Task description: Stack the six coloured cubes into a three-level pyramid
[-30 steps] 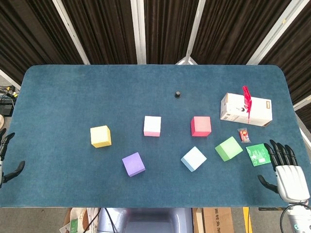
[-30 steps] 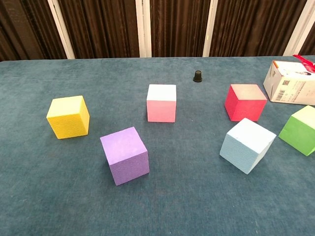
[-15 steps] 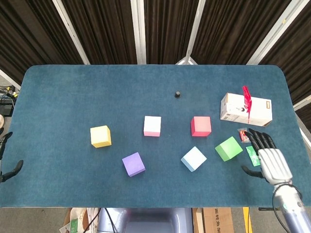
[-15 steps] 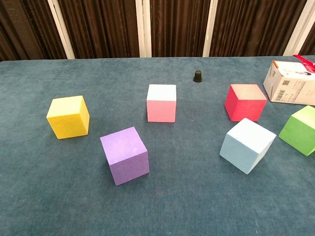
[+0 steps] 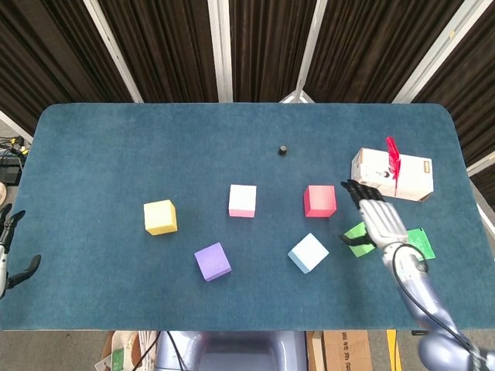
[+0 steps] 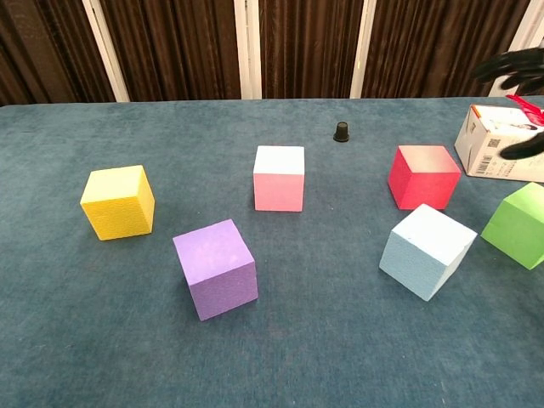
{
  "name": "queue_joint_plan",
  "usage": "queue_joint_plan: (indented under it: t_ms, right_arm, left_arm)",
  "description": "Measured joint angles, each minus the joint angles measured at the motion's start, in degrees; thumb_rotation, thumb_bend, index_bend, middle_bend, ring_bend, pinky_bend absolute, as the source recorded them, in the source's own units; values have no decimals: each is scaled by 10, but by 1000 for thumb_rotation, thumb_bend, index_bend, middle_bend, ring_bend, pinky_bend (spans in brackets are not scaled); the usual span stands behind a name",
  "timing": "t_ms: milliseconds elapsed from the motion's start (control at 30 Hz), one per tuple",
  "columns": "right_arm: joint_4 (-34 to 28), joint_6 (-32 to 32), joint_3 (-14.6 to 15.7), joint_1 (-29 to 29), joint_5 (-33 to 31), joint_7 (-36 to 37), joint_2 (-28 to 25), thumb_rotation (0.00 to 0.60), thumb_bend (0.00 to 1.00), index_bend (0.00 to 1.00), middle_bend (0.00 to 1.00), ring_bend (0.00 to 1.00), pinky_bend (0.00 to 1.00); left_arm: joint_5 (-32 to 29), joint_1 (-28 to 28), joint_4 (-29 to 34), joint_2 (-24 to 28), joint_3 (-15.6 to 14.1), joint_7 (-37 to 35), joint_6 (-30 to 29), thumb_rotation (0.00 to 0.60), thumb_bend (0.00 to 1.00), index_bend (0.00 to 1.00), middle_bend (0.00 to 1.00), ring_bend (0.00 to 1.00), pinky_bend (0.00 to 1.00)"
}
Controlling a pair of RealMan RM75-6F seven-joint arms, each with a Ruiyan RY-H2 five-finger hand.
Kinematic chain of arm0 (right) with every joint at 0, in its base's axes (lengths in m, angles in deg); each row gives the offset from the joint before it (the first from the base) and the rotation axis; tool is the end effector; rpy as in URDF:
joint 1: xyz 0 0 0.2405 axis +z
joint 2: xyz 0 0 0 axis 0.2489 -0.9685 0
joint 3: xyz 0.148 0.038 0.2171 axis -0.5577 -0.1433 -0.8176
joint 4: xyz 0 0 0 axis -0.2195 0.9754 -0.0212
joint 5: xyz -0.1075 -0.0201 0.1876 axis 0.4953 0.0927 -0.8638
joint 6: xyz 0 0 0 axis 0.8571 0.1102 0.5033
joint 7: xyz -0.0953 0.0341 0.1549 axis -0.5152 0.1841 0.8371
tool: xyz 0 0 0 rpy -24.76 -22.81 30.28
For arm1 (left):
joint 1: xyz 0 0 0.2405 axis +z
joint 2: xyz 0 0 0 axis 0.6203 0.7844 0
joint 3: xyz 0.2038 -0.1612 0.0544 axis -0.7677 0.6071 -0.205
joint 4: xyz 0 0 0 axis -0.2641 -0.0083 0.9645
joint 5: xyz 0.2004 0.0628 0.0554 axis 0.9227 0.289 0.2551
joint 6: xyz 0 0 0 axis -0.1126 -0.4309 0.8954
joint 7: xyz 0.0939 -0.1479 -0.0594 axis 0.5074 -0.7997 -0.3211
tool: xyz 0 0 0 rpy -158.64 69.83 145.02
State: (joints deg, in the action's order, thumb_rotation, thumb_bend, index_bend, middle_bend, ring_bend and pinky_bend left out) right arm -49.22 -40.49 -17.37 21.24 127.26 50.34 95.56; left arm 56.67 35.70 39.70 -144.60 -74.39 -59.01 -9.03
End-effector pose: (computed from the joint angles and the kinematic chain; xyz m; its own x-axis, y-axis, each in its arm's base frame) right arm -0.1761 -0.3595 0.0977 0.1905 -0.3437 0.9195 -0.9811 -0.0346 0.1903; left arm -0.3202 0.2196 0.1682 0.4005 -0.1122 0.9094 0.9158 0.0810 -0.3933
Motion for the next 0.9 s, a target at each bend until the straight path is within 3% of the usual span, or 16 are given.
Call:
queue_joint_plan:
  t_ms: [167, 267, 567, 900]
  right_arm:
    - [49, 5, -4, 79, -107, -68, 67, 600, 241, 59, 16, 0, 0]
    - [89, 10, -3, 100, -135, -79, 98, 600, 242, 60, 21, 0, 0]
    - [171, 34, 12, 126, -134, -75, 150, 600, 242, 84, 46, 0, 0]
    - [201, 36, 30, 146, -144, -98, 155, 600, 242, 149, 78, 0, 0]
  left_arm:
    - [-1, 2, 1, 3, 3, -8, -6, 600, 363, 117, 0, 0, 0]
    - [-4, 3, 0, 4, 6, -12, -8, 600, 363, 117, 0, 0, 0]
    - [-15, 1, -2, 3, 12, -12, -6, 600, 363, 117, 0, 0, 0]
    - [-18, 0, -4, -2, 13, -3, -4, 600, 363, 117, 0, 0, 0]
